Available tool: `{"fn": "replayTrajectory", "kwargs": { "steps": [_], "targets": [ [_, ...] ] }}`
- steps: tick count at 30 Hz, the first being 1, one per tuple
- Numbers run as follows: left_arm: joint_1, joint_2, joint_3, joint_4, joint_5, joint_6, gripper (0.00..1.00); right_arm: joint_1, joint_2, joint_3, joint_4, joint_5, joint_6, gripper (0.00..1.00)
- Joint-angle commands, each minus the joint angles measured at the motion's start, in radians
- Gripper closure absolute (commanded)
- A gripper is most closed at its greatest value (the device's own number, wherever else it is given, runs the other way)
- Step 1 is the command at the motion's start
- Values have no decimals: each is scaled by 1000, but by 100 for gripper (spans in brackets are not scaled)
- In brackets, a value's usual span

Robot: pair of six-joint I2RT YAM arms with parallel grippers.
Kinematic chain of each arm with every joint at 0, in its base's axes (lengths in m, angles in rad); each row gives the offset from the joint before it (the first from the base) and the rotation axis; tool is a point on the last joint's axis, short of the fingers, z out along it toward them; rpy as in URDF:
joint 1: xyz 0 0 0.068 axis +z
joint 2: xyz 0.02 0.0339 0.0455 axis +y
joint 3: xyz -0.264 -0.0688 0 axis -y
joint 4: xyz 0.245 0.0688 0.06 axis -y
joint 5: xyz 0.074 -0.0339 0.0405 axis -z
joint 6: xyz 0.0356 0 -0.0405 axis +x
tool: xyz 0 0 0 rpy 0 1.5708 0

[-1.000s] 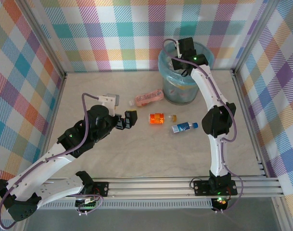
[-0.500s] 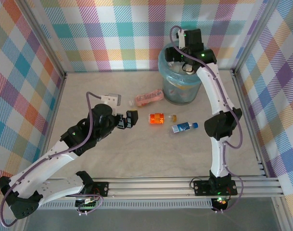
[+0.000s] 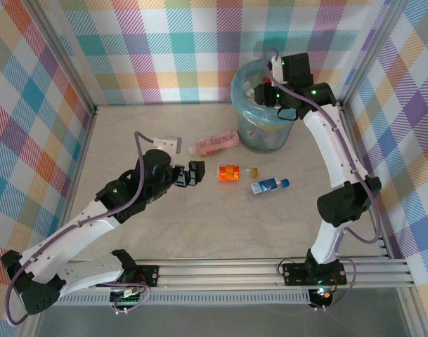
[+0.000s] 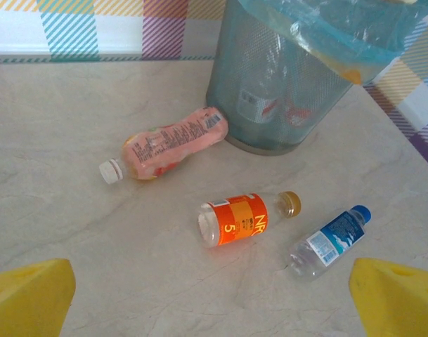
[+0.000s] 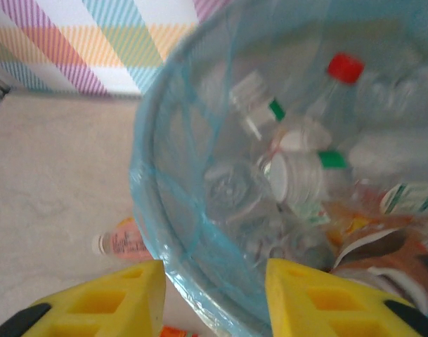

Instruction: Put the plastic bottles in the bin

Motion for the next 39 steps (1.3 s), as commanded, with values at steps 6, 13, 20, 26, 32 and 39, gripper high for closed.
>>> {"fn": "replayTrajectory", "kwargs": {
  "steps": [6, 13, 20, 26, 32, 39],
  "targets": [
    [3, 83, 56, 29, 15, -19, 0, -20, 80, 38, -39, -186, 55, 58],
    [16, 177, 92, 33, 29, 73, 0, -19, 99, 201, -75, -253, 63, 45],
    [57, 417, 231, -18, 236, 316, 0, -20, -67, 52, 43, -348, 52, 38],
    [106, 673, 405, -72, 393, 494, 1, -19, -306, -266, 242, -344, 22, 33],
    [150, 876, 526, -107, 519, 606, 5, -19, -488, -490, 353, -286, 6, 22],
    [151, 1032, 578, -125, 500, 663, 6, -19, -545, -523, 283, -239, -31, 16]
  ]
}}
